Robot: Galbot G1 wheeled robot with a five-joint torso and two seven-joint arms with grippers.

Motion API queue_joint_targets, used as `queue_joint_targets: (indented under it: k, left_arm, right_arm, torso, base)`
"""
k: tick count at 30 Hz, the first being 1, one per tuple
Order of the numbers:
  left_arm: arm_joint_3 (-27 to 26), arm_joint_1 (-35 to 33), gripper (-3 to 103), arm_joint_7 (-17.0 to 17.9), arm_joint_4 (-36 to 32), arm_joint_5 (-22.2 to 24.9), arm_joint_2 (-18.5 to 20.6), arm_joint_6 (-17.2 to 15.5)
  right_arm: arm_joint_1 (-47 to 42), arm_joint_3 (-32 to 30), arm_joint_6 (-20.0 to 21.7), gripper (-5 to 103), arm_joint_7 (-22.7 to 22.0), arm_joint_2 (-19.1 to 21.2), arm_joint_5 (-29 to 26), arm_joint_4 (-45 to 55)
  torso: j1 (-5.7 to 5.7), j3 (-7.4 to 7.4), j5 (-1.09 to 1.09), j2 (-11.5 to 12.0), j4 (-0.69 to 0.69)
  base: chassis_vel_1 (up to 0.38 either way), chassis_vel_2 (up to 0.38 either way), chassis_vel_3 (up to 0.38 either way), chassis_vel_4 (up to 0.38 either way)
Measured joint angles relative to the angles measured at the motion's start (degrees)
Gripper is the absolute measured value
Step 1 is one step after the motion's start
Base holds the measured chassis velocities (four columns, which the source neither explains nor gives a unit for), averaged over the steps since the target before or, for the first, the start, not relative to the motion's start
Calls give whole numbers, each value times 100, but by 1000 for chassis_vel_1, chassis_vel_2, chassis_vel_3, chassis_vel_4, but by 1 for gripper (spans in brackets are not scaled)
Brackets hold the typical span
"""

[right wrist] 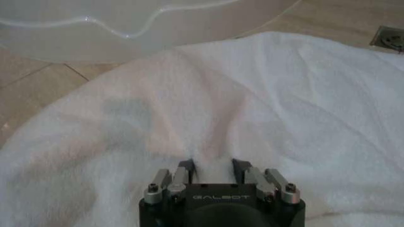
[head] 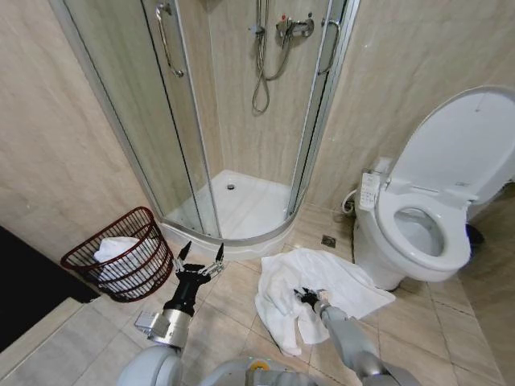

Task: Discard the used towel into the hamper.

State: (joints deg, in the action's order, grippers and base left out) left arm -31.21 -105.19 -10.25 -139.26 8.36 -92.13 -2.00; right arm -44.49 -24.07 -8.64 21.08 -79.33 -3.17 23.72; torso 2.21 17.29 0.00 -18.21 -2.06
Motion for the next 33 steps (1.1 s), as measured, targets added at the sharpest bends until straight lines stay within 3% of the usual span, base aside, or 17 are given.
queue_joint_targets:
  k: [2, 5, 8, 13, 22, 25, 26, 28, 29, 31, 33]
  left_arm:
    - [0, 0, 100, 0, 0, 0, 0, 0]
    - [0, 0, 100, 0, 0, 0, 0, 0]
    - [0, 0, 100, 0, 0, 0, 0, 0]
    - [0, 0, 100, 0, 0, 0, 0, 0]
    - [0, 0, 100, 0, 0, 0, 0, 0]
    - [0, 0, 100, 0, 0, 0, 0, 0]
    - [0, 0, 100, 0, 0, 0, 0, 0]
    - [0, 0, 100, 0, 0, 0, 0, 0]
    - [0, 0, 100, 0, 0, 0, 0, 0]
    - [0, 0, 100, 0, 0, 0, 0, 0]
    - [0, 0, 100, 0, 0, 0, 0, 0]
  right_arm:
    - [-12, -5, -7, 41, -5, 0, 1, 2]
    - [-47, -10, -78, 29, -70, -24, 48, 6]
    - [-57, -11, -98, 25, -83, -35, 75, 7]
    - [-202, -60, -246, 3, -131, -91, 167, 106]
    - [-684, -124, -395, 1, -434, -135, -52, 611]
    - [-898, -220, -1255, 1, -506, -211, -113, 776]
    - [-898, -220, -1255, 1, -506, -211, -113, 776]
    - [-1106, -289, -1819, 1, -639, -249, -4, 1196]
    - [-1106, -289, -1819, 1, -639, -249, -4, 1196]
    - [-1268, -449, -2426, 1, -960, -267, 467, 1532]
    - [-1378, -535, -2553, 1, -1067, -263, 634, 1767]
  torso:
    - [0, 0, 0, 0, 0]
    - [1, 0, 0, -1, 0]
    - [1, 0, 0, -1, 0]
    - [1, 1, 0, -2, 0]
    - [1, 1, 1, -3, 0]
    - [1, 2, 0, -3, 0]
    - [1, 2, 0, -3, 0]
    - [1, 2, 0, -3, 0]
    - [1, 2, 0, -3, 0]
    - [1, 2, 3, -3, -2]
    - [1, 2, 2, -3, -1]
  base:
    - [0, 0, 0, 0]
    - [0, 0, 0, 0]
    - [0, 0, 0, 0]
    - [0, 0, 0, 0]
    - [0, 0, 0, 0]
    - [0, 0, 0, 0]
    - [0, 0, 0, 0]
    - [0, 0, 0, 0]
    - [0, 0, 0, 0]
    - [0, 0, 0, 0]
    - [0, 0, 0, 0]
